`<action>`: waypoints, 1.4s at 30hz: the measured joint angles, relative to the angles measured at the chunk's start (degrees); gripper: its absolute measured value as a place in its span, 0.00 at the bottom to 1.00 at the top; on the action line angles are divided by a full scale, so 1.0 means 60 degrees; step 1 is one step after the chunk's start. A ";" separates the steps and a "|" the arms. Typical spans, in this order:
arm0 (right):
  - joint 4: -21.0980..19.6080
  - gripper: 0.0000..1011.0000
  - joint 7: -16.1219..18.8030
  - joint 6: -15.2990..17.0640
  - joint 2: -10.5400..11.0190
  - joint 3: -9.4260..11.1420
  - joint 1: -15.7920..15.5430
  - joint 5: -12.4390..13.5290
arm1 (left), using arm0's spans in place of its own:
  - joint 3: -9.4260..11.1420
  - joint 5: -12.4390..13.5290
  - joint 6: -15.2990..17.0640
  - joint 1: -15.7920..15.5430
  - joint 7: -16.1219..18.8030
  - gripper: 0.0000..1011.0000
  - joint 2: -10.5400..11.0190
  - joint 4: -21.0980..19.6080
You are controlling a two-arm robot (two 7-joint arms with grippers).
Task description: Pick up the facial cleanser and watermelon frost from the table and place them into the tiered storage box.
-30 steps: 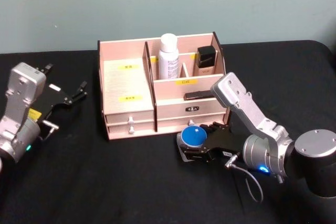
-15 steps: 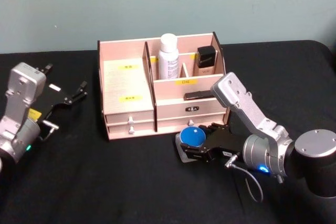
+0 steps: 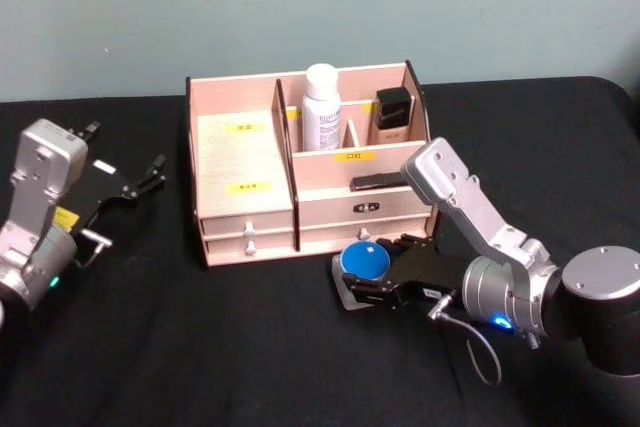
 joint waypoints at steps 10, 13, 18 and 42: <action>-0.0608 0.70 0.0301 -0.0027 0.0101 0.0009 0.0209 0.0087 | 0.0000 0.0000 0.0000 -0.0001 0.0000 1.00 0.0000 0.0000; -0.0779 0.70 0.0386 0.0041 0.0111 -0.0016 0.0323 0.0148 | 0.0000 0.0000 0.0000 0.0000 0.0000 1.00 0.0000 0.0000; -0.1102 0.70 0.0558 0.0183 0.0045 -0.0201 0.0656 0.0305 | 0.0000 0.0000 0.0000 0.0000 0.0000 1.00 0.0000 0.0000; 0.0674 0.70 0.0174 0.0232 -0.1773 -0.1299 0.2844 0.0300 | -0.0001 0.0000 -0.0001 0.0000 0.0000 1.00 -0.0001 0.0000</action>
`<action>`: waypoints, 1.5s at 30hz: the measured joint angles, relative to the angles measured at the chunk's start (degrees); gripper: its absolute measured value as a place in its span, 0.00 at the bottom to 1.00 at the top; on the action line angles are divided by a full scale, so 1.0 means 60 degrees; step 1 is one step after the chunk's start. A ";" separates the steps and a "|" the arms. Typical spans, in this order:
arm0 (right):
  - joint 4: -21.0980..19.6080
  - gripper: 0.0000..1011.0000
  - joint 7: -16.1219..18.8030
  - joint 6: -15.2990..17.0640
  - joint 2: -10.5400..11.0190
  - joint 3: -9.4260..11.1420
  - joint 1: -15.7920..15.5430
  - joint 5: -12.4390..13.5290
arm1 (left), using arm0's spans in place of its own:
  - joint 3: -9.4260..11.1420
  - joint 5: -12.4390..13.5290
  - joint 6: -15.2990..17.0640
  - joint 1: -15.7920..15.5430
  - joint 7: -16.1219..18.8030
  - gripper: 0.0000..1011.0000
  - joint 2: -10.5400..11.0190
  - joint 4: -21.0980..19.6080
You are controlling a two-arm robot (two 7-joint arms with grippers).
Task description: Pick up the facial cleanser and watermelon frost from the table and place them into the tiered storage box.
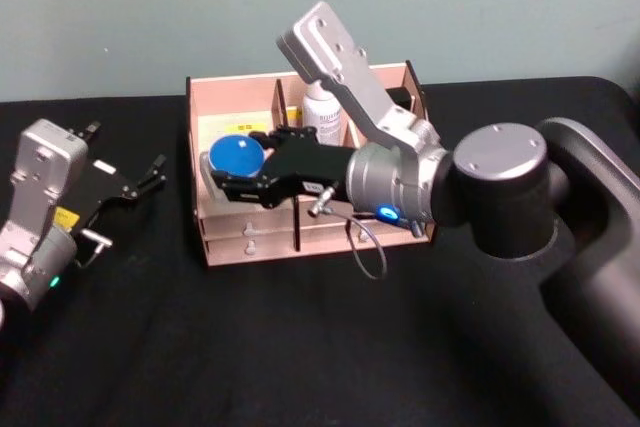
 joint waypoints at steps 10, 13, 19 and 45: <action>0.1221 0.70 -0.0257 -0.0088 -0.0621 -0.0126 0.0599 -0.0377 | 0.0000 0.0000 0.0000 0.0000 0.0000 1.00 0.0001 0.0000; 0.1622 0.70 -0.0312 -0.0166 -0.0811 -0.0121 0.0742 -0.0510 | 0.0000 0.0001 0.0000 0.0000 0.0000 1.00 0.0001 0.0000; 0.2116 0.70 -0.0388 -0.0278 -0.1046 -0.0043 0.0925 -0.0683 | 0.0000 0.0000 0.0000 0.0000 0.0000 1.00 0.0001 0.0000; 0.3086 0.70 -0.0357 -0.0501 -0.1482 0.0183 0.1116 -0.1134 | 0.0000 0.0000 0.0000 0.0000 0.0000 1.00 0.0001 -0.0001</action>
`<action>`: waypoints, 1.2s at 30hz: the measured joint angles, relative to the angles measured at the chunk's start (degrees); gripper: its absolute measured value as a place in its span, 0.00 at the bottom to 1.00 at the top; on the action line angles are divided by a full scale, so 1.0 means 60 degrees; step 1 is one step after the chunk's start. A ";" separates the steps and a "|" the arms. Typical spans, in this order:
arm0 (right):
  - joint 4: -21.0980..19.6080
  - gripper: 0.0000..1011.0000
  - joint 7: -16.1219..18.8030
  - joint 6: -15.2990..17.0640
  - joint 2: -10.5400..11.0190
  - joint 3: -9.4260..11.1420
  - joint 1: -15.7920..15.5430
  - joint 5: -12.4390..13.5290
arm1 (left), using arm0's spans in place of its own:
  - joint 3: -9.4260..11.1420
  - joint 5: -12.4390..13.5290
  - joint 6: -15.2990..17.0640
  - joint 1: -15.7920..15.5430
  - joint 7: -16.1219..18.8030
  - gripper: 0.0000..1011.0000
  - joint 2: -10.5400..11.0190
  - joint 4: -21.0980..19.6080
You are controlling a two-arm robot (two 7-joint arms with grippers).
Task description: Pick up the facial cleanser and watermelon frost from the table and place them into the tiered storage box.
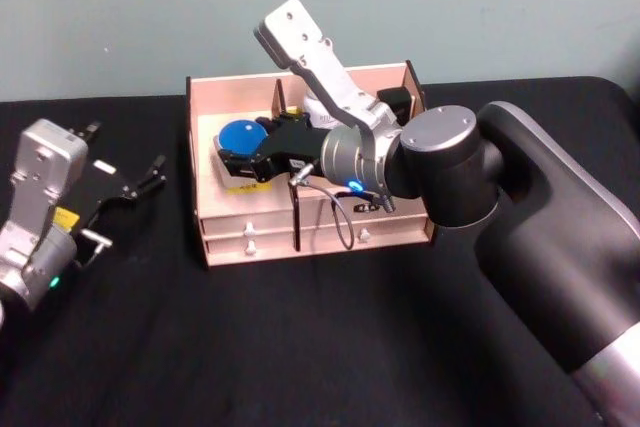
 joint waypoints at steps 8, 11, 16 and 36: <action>-0.0012 0.84 -0.0129 -0.0222 -0.0039 0.0059 0.0001 -0.0116 | 0.0000 0.0000 0.0000 0.0000 0.0000 1.00 0.0000 0.0001; -0.0132 0.92 -0.0196 -0.0427 -0.0041 0.0156 -0.0101 -0.0160 | 0.0000 0.0000 0.0000 0.0000 0.0000 1.00 0.0000 0.0001; -0.0418 0.99 -0.0222 -0.0691 0.0011 0.0282 -0.0272 -0.0230 | 0.0000 0.0000 0.0000 0.0000 0.0000 1.00 0.0000 0.0001; -0.2758 0.99 -0.0252 -0.1431 0.1053 0.0875 -0.1508 -0.0396 | 0.0000 0.0000 0.0000 0.0000 0.0000 1.00 0.0000 0.0001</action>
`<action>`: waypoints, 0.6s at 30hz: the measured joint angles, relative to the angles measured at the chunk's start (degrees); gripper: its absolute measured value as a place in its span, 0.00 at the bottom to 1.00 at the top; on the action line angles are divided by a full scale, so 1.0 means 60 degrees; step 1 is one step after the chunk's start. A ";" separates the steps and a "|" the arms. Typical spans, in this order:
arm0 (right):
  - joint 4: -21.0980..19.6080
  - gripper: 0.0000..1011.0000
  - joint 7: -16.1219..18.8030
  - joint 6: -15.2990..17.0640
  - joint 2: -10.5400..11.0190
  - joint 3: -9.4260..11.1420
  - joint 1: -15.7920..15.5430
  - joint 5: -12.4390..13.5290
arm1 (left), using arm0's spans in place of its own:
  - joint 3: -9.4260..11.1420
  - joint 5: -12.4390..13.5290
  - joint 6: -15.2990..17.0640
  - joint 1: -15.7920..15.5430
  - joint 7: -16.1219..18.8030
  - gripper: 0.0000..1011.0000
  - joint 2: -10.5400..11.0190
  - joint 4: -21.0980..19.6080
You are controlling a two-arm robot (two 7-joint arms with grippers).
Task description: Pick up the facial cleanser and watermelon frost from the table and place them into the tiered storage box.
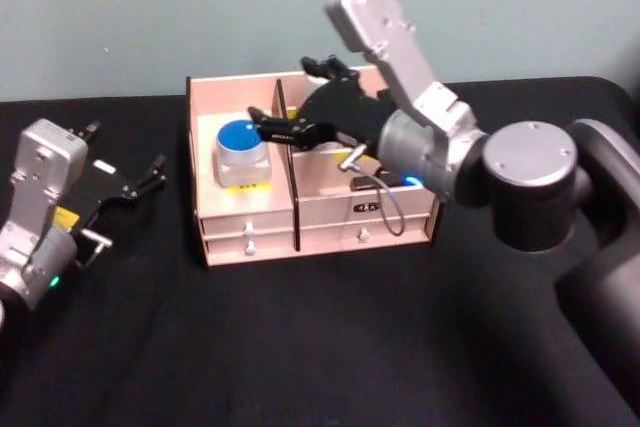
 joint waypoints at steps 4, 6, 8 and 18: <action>-0.0534 0.99 -0.0226 -0.0181 0.0279 0.0519 -0.0442 0.0052 | -0.0001 0.0000 0.0000 0.0001 0.0000 1.00 0.0000 0.0000; -0.0644 0.99 -0.0342 -0.0257 0.0357 0.0736 -0.0560 0.0084 | 0.0000 0.0000 0.0000 0.0000 0.0000 1.00 0.0000 0.0000; -0.0741 0.99 -0.0508 -0.0351 0.0445 0.1062 -0.0700 0.0116 | 0.0000 0.0000 0.0000 0.0000 0.0000 1.00 0.0000 0.0000; -0.0194 0.99 -0.1266 -0.0828 0.0453 0.2402 -0.0850 0.0220 | 0.0000 0.0000 0.0000 0.0000 -0.0001 1.00 0.0000 0.0000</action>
